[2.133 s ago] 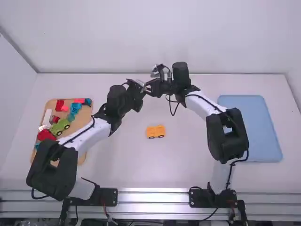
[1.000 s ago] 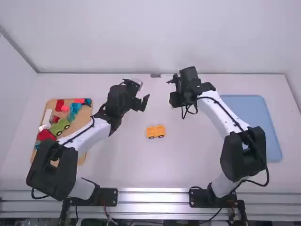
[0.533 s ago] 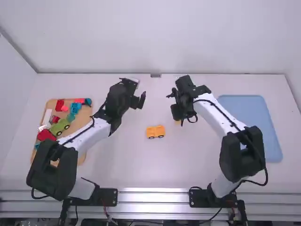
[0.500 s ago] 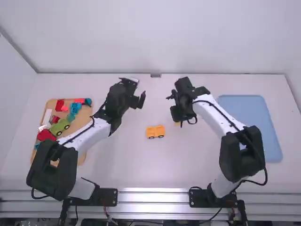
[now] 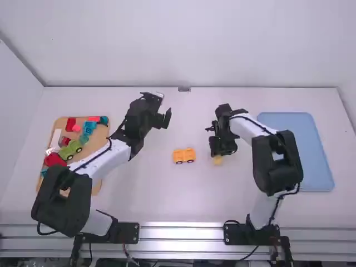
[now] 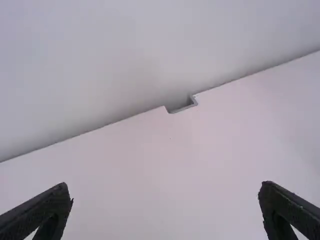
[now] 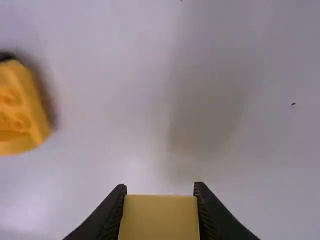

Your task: Assemble lego blocks to make yellow taxi

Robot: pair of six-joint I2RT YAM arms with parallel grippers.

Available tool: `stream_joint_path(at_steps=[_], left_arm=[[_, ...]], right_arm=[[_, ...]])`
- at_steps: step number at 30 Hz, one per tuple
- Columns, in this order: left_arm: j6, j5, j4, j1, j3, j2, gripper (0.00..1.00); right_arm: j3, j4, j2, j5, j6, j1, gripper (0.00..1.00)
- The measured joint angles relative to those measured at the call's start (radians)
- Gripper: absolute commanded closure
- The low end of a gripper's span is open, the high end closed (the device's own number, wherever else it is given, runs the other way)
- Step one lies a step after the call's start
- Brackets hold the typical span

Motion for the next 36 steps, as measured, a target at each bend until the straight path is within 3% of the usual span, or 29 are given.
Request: stream_joint_path(at_steps=[6,9,11,12,15,20,26,33,35,36], left_arm=[[0.0,0.0,-0.026,0.0,0.0,0.0,0.01],[0.0,-0.023,-0.029,0.0,0.0,-0.001,0.01],[0.0,-0.031,-0.031,0.0,0.0,-0.001,0.01],[0.001,-0.047,-0.035,0.0,0.0,-0.002,0.01],[0.004,-0.061,-0.05,0.0,0.0,-0.002,0.01],[0.003,-0.071,-0.097,0.0,0.0,-0.002,0.01],[0.003,-0.071,-0.121,0.0,0.0,-0.002,0.01],[-0.008,-0.071,-0.117,0.0,0.0,-0.002,0.01],[-0.009,-0.071,-0.117,0.0,0.0,-0.002,0.01],[-0.009,-0.071,-0.117,0.0,0.0,-0.002,0.01]], right_arm=[[0.069,0.014,0.048,0.064,-0.182,0.023,0.88],[0.074,0.076,0.048,0.116,-0.393,0.066,0.65],[0.074,0.08,0.048,0.129,-0.476,0.08,0.65],[0.074,0.067,0.048,0.147,-0.615,0.101,0.73],[0.074,0.038,0.049,0.173,-0.81,0.131,0.8],[0.074,0.038,0.048,0.22,-1.065,0.16,0.71],[0.074,0.015,0.049,0.208,-1.239,0.135,0.62],[0.074,0.018,0.049,0.149,-1.292,0.129,0.57],[0.074,0.018,0.049,0.141,-1.295,0.132,0.5],[0.074,0.025,0.049,0.139,-1.299,0.136,0.42]])
